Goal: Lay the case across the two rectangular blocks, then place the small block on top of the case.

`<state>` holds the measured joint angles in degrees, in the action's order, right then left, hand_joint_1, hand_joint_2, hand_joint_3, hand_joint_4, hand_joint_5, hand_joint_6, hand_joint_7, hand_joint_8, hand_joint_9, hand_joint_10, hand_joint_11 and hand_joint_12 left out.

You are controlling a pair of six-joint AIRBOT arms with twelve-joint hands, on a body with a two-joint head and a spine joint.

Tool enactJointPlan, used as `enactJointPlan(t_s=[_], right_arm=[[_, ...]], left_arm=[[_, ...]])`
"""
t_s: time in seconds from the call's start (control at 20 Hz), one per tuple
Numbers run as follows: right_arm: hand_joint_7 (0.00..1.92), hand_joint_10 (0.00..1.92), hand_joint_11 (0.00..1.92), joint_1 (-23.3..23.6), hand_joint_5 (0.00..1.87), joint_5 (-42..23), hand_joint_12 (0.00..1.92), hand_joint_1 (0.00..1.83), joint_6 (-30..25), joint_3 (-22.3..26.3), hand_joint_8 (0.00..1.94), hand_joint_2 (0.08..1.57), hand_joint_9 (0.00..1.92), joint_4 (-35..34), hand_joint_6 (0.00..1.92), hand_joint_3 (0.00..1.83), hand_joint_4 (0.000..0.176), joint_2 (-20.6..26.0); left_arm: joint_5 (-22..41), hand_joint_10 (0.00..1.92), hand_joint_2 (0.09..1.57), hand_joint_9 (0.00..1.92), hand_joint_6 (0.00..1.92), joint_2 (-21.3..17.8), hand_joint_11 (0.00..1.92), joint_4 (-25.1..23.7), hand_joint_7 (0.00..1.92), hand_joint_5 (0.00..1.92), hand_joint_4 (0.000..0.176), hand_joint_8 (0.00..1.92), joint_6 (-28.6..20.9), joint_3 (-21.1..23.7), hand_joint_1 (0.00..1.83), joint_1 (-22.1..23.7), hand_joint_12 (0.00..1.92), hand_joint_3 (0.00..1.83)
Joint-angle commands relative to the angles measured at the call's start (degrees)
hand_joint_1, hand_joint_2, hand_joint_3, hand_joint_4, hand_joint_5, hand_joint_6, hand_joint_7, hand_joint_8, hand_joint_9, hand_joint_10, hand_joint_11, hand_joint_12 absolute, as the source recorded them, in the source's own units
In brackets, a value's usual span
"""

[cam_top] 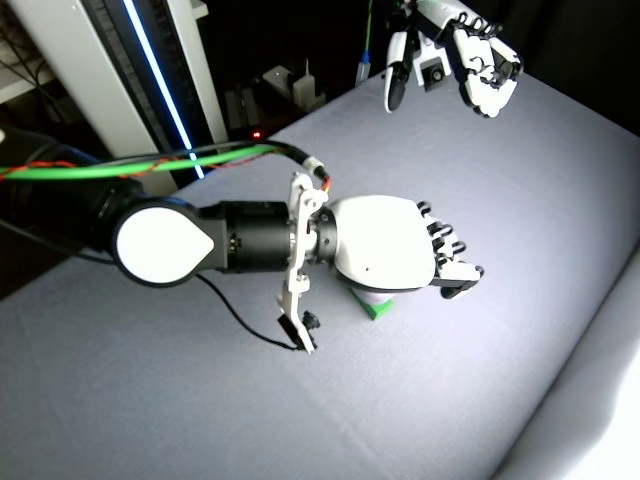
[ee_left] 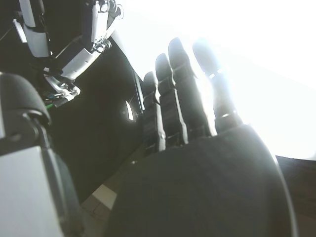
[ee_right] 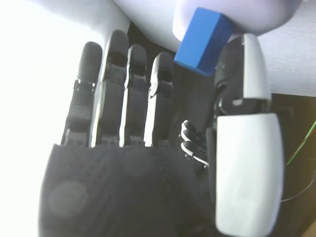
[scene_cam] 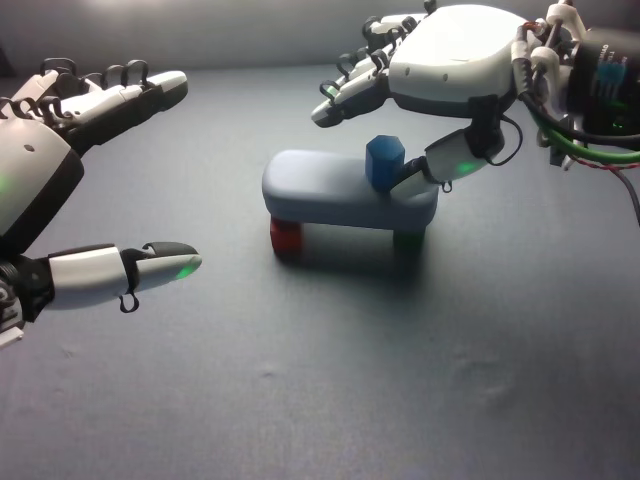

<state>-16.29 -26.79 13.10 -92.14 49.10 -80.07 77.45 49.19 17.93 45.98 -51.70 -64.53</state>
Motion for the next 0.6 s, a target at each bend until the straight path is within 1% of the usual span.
enactJointPlan(t_s=[0.0,0.05,0.1,0.15,0.25,0.3,0.35,0.4,0.45,0.5,0.55], right_arm=[[0.42,0.0,0.08,1.3,0.46,-4.8,1.12,0.95,0.0,0.3,0.0,0.95,0.51,-3.0,0.0,0.0,0.087,0.1],[0.41,0.0,0.01,1.5,0.45,-5.5,1.13,0.97,0.0,0.4,0.0,0.94,0.44,-3.8,0.0,0.0,0.06,0.5],[0.41,0.0,0.0,1.5,0.45,-6.2,1.13,0.95,0.0,0.7,0.0,0.94,0.43,-4.6,0.0,0.0,0.065,1.1],[0.4,0.0,0.0,1.5,0.44,-7.2,1.07,0.9,0.0,1.1,0.0,0.94,0.41,-5.3,0.0,0.0,0.068,1.8],[0.41,0.0,0.0,1.5,0.43,-9.3,1.05,0.88,0.7,2.6,0.0,0.95,0.4,-7.3,0.0,0.0,0.067,4.0],[0.39,0.0,0.0,1.5,0.42,-10.6,0.95,0.9,1.3,3.6,0.0,0.96,0.38,-8.7,0.0,0.01,0.023,5.1],[0.38,0.0,0.0,1.5,0.41,-12.5,0.93,0.9,1.9,5.0,0.0,0.97,0.38,-10.5,0.0,0.01,0.029,6.6],[0.38,0.0,0.0,1.5,0.41,-14.2,0.93,0.9,2.4,5.9,0.0,0.97,0.38,-11.8,0.0,0.01,0.029,8.0],[0.34,0.0,0.0,0.6,0.38,-17.2,0.88,0.87,3.4,7.9,0.0,0.96,0.32,-14.7,0.0,0.0,0.065,10.6],[0.34,0.0,0.0,-1.4,0.36,-20.2,0.83,0.85,4.8,9.4,0.0,0.96,0.32,-18.0,0.0,0.0,0.06,12.3],[0.35,0.01,0.0,-3.1,0.37,-22.5,0.83,0.85,5.6,10.4,0.0,0.96,0.33,-20.5,0.0,0.0,0.038,13.4]], left_arm=[[7.2,0.01,0.91,0.47,0.0,0.3,0.0,-0.7,0.44,0.34,0.029,0.0,-0.5,-0.1,0.91,0.2,1.13,0.0],[7.4,0.01,0.91,0.47,0.0,0.3,0.0,-0.7,0.44,0.34,0.019,0.0,-0.5,0.0,0.9,0.1,1.13,0.0],[7.5,0.01,0.91,0.48,0.0,0.3,0.0,-0.7,0.44,0.34,0.004,0.0,-0.6,0.0,0.91,0.0,1.13,0.0],[7.6,0.01,0.91,0.48,0.0,0.3,0.0,-0.6,0.45,0.34,0.0,0.0,-0.7,0.0,0.9,0.0,1.15,0.0],[8.0,0.0,0.92,0.48,0.0,0.3,0.0,-0.6,0.44,0.35,0.0,0.0,-0.7,0.1,0.9,-0.1,1.13,0.0],[8.3,0.0,0.91,0.46,0.0,0.2,0.0,-0.5,0.42,0.34,0.0,0.0,-0.7,0.1,0.92,-0.3,1.13,0.0],[8.8,0.0,0.92,0.45,0.0,0.0,0.0,-0.4,0.4,0.33,0.0,0.0,-0.7,0.3,0.9,-0.5,1.14,0.0],[9.3,0.0,0.92,0.45,0.0,-0.2,0.0,-0.3,0.4,0.33,0.0,0.0,-0.8,0.5,0.9,-0.8,1.14,0.0],[10.4,0.0,0.93,0.41,0.0,-0.7,0.0,0.1,0.37,0.31,0.0,0.0,-0.8,0.8,0.9,-1.5,1.1,0.0],[11.3,0.0,0.92,0.41,0.0,-1.0,0.0,0.4,0.36,0.31,0.0,0.0,-0.8,1.0,0.89,-2.0,1.07,0.0],[12.2,0.0,0.91,0.4,0.0,-1.2,0.0,0.6,0.36,0.31,0.005,0.0,-0.8,1.2,0.9,-2.4,1.06,0.0]])
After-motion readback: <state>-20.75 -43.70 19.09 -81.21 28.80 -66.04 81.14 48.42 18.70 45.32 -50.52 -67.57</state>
